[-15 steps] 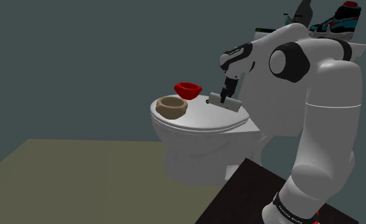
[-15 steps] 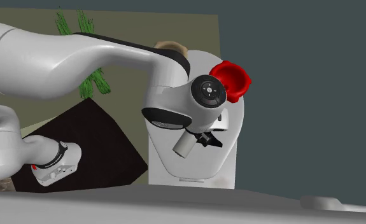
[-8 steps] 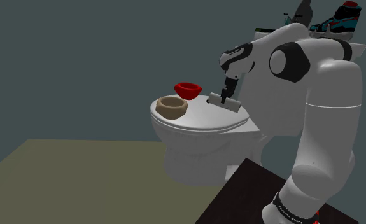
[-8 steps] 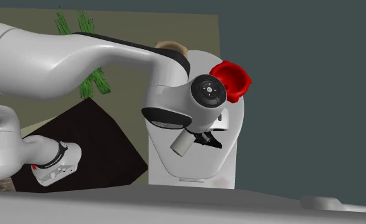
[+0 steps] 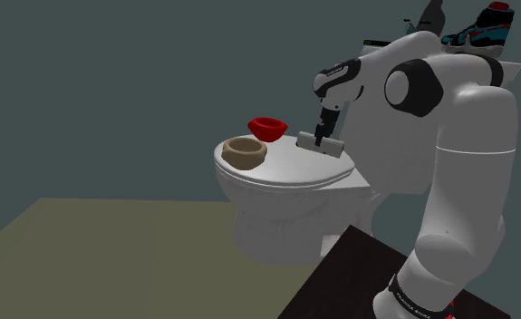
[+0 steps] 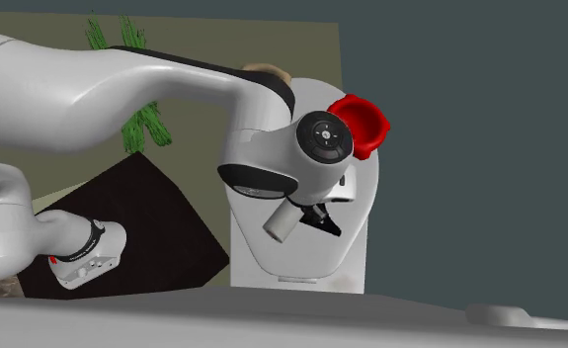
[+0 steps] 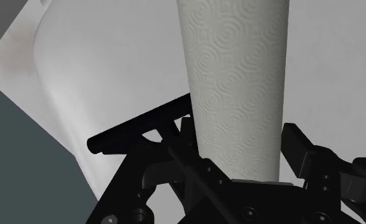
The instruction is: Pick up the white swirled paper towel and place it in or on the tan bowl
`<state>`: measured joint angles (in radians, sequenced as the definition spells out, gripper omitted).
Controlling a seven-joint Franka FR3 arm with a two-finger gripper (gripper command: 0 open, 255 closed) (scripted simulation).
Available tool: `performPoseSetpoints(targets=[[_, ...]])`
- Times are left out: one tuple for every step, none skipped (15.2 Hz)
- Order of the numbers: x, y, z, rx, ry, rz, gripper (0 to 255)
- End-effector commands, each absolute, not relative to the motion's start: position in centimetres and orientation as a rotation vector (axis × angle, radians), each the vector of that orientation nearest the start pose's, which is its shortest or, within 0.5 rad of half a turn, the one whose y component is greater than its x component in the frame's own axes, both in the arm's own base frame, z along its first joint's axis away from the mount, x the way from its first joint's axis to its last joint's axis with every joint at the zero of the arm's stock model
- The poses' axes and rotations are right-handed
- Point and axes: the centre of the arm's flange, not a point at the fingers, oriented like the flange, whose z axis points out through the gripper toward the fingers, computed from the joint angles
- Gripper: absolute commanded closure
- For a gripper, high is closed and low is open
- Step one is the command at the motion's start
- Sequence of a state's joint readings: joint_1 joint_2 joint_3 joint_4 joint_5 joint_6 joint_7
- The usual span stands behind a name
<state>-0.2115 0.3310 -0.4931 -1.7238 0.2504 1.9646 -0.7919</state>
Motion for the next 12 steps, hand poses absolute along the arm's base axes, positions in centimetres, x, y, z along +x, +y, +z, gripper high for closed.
performPoseSetpoints(targets=[[51.1, -37.9, 41.7, -3.056, -0.006, -0.025, 255], [51.1, -37.9, 42.3, -3.056, -0.006, -0.025, 255], [51.1, -37.9, 42.8, -3.056, -0.006, -0.025, 255], [51.1, -37.9, 43.3, -3.056, -0.006, -0.025, 255], [51.1, -37.9, 43.9, -3.056, -0.006, -0.025, 255], [51.1, -37.9, 44.4, -3.056, -0.006, -0.025, 255], [51.1, -37.9, 44.9, -3.056, -0.006, -0.025, 255], [51.1, -37.9, 45.4, -3.056, -0.006, -0.025, 255], [51.1, -37.9, 46.0, -3.056, -0.006, -0.025, 255], [51.1, -37.9, 46.5, -3.056, -0.006, -0.025, 255], [51.1, -37.9, 47.0, -3.056, -0.006, -0.025, 255], [51.1, -37.9, 47.5, -3.056, -0.006, -0.025, 255]])
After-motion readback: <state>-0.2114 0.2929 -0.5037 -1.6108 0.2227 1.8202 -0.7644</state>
